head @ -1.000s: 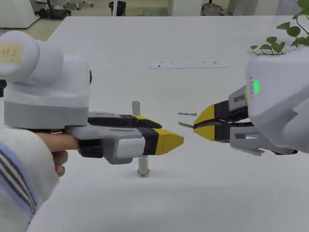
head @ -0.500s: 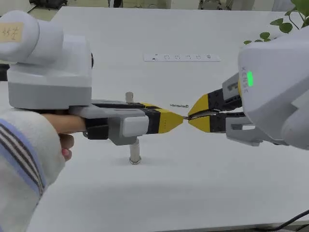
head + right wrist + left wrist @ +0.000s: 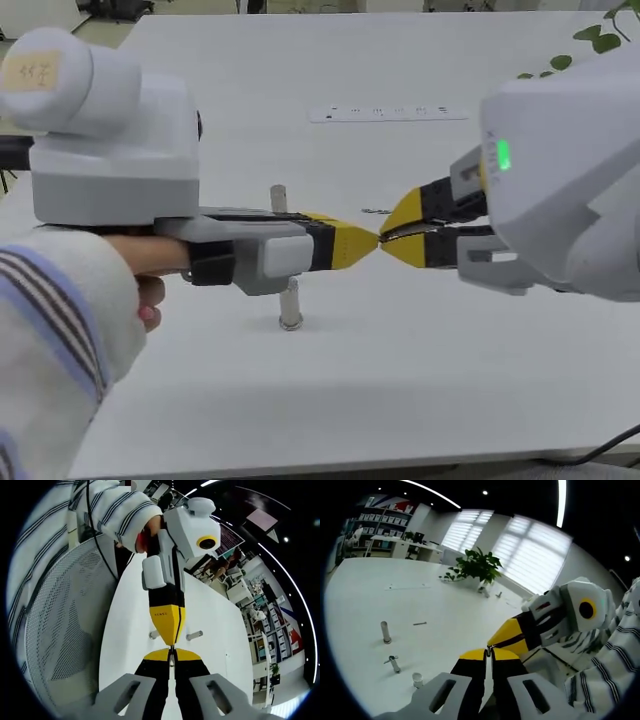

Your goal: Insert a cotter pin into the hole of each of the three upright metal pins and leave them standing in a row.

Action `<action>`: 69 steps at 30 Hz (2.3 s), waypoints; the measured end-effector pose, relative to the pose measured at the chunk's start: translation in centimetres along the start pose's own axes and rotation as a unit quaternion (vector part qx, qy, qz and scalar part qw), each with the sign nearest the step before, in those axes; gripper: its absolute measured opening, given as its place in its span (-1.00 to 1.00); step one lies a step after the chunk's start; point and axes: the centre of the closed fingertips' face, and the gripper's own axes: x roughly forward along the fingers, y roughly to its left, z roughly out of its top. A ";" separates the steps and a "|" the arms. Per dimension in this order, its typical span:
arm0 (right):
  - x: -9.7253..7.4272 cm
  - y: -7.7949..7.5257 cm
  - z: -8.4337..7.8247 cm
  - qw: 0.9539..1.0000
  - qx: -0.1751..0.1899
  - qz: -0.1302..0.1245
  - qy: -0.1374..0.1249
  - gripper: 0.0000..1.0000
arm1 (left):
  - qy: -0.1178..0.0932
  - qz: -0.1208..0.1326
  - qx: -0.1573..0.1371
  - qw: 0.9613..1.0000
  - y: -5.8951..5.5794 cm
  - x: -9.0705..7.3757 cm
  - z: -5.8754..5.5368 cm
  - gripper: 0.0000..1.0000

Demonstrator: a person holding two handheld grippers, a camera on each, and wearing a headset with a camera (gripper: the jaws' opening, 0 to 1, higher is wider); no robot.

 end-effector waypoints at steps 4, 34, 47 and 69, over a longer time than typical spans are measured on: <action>0.0 0.1 0.1 1.000 0.002 -0.002 -0.006 -1.00 | 0.002 0.001 0.004 1.000 0.0 0.2 -0.1 -1.00; -0.1 1.3 -1.9 0.932 0.278 0.183 -0.142 -0.57 | -0.001 -0.004 0.212 0.977 -0.9 0.0 0.3 -1.00; 0.3 1.9 -0.2 0.920 0.268 0.231 -0.167 -1.00 | -0.003 -0.020 0.267 0.963 -1.3 -0.5 -0.5 -1.00; 4.8 0.3 -1.8 0.948 0.226 0.196 -0.111 -1.00 | 0.042 0.072 0.244 0.966 5.2 -3.1 -2.2 -0.77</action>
